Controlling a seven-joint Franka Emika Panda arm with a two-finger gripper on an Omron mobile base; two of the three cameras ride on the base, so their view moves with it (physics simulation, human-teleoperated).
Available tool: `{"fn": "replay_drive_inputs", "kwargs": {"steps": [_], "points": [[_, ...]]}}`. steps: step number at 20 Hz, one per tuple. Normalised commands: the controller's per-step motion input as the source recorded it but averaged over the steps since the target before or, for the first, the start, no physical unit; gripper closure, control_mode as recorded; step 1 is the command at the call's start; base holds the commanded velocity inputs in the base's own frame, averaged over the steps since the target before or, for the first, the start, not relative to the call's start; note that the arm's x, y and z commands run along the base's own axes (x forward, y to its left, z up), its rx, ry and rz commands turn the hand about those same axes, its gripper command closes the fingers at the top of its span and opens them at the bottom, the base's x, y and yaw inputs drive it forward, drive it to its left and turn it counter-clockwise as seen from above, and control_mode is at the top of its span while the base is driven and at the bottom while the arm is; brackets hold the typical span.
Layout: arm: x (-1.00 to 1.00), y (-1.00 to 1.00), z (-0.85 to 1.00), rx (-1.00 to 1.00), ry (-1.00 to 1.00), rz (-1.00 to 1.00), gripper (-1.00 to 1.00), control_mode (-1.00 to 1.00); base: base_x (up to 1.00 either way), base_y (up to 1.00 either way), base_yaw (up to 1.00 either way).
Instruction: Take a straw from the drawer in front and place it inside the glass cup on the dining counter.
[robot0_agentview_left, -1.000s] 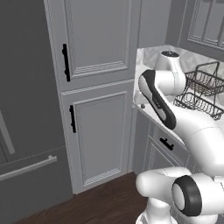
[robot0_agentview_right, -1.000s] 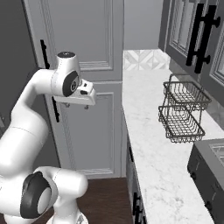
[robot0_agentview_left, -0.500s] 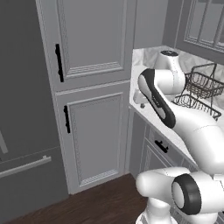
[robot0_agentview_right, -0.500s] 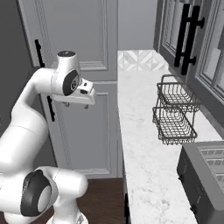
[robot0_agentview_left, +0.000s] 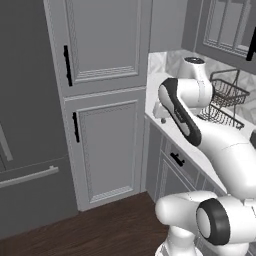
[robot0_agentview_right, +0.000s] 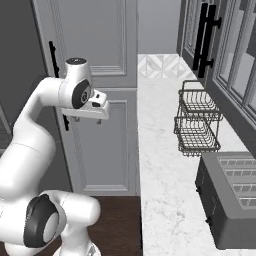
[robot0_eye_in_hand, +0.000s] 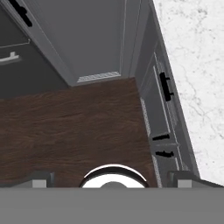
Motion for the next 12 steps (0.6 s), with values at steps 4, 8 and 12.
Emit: {"fn": "replay_drive_inputs", "kwargs": {"steps": [4, 8, 12], "points": [[0.0, 0.0, 0.0, 0.0, 0.0, 0.0, -1.0, 1.0, 0.0, -0.34, 0.15], [0.0, 0.0, 0.0, 0.0, 0.0, 0.0, -1.0, 1.0, 0.0, -0.26, 0.1], [0.0, 0.0, 0.0, 0.0, 0.0, 0.0, -1.0, 1.0, 0.0, 0.0, 0.0]]}}
